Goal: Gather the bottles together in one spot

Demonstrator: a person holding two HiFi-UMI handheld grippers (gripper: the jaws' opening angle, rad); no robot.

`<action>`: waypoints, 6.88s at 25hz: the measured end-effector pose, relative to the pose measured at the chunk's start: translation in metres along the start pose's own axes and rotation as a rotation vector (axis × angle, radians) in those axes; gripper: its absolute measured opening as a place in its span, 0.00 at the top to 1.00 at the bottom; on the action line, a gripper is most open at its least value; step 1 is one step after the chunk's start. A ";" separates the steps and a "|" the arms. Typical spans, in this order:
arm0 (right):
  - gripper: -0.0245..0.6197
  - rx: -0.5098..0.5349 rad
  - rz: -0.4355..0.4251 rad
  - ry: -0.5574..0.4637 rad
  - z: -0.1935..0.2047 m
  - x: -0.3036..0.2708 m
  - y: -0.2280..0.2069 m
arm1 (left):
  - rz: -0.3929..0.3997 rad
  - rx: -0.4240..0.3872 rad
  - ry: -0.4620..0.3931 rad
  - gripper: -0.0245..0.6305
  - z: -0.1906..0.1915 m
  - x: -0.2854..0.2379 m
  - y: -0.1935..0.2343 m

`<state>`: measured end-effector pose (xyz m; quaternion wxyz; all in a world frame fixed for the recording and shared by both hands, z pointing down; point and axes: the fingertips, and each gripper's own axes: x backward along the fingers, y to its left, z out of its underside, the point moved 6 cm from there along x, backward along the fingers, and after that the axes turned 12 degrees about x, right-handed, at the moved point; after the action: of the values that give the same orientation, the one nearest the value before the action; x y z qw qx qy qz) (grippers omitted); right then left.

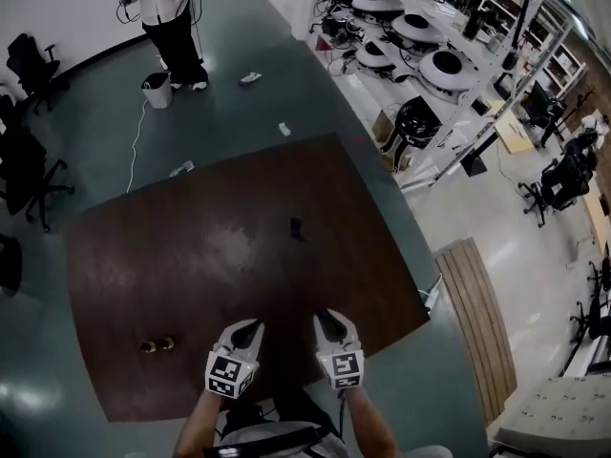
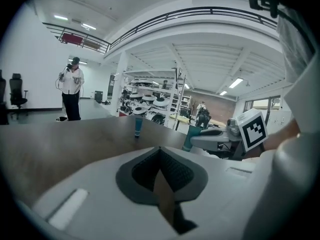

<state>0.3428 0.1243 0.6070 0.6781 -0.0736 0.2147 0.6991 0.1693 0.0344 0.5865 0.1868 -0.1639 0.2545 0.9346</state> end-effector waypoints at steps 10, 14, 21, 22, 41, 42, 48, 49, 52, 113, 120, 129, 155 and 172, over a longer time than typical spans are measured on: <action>0.84 0.073 -0.222 -0.071 -0.036 -0.031 0.071 | -0.169 0.054 -0.082 0.96 0.010 0.068 0.034; 0.84 0.092 -0.291 -0.084 -0.044 -0.041 0.096 | -0.237 0.087 -0.118 0.96 0.018 0.098 0.047; 0.84 0.138 -0.419 -0.107 -0.061 -0.058 0.144 | -0.349 0.151 -0.169 0.96 0.034 0.145 0.068; 0.84 0.144 -0.436 -0.110 -0.065 -0.060 0.153 | -0.361 0.158 -0.174 0.96 0.036 0.152 0.071; 0.84 0.197 -0.619 -0.150 -0.089 -0.083 0.241 | -0.465 0.223 -0.225 0.96 0.054 0.215 0.105; 0.84 0.197 -0.624 -0.147 -0.088 -0.083 0.244 | -0.464 0.225 -0.225 0.96 0.057 0.216 0.106; 0.84 0.230 -0.655 -0.135 -0.080 -0.091 0.267 | -0.465 0.237 -0.221 0.96 0.065 0.221 0.119; 0.84 0.232 -0.658 -0.131 -0.078 -0.092 0.269 | -0.466 0.239 -0.221 0.96 0.066 0.222 0.121; 0.84 0.244 -0.667 -0.121 -0.070 -0.095 0.277 | -0.473 0.246 -0.220 0.96 0.072 0.224 0.125; 0.96 0.061 -0.352 -0.121 -0.070 -0.028 0.179 | -0.231 0.093 -0.207 0.96 0.011 0.174 0.042; 0.96 0.062 -0.202 -0.141 -0.070 -0.014 0.100 | -0.128 0.039 -0.192 0.96 -0.010 0.114 0.008; 0.96 0.017 -0.111 -0.145 -0.056 -0.001 0.032 | -0.091 -0.012 -0.181 0.96 -0.032 0.055 -0.020; 0.96 -0.032 -0.085 -0.089 -0.046 -0.088 -0.028 | -0.100 0.039 -0.083 0.96 -0.051 -0.047 0.037; 0.96 -0.055 -0.144 -0.055 -0.024 -0.143 -0.044 | -0.104 0.123 -0.001 0.96 -0.031 -0.087 0.067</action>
<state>0.3914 -0.0174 0.6327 0.7300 -0.0882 0.1710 0.6558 0.2231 -0.0586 0.6239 0.2451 -0.1648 0.3026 0.9062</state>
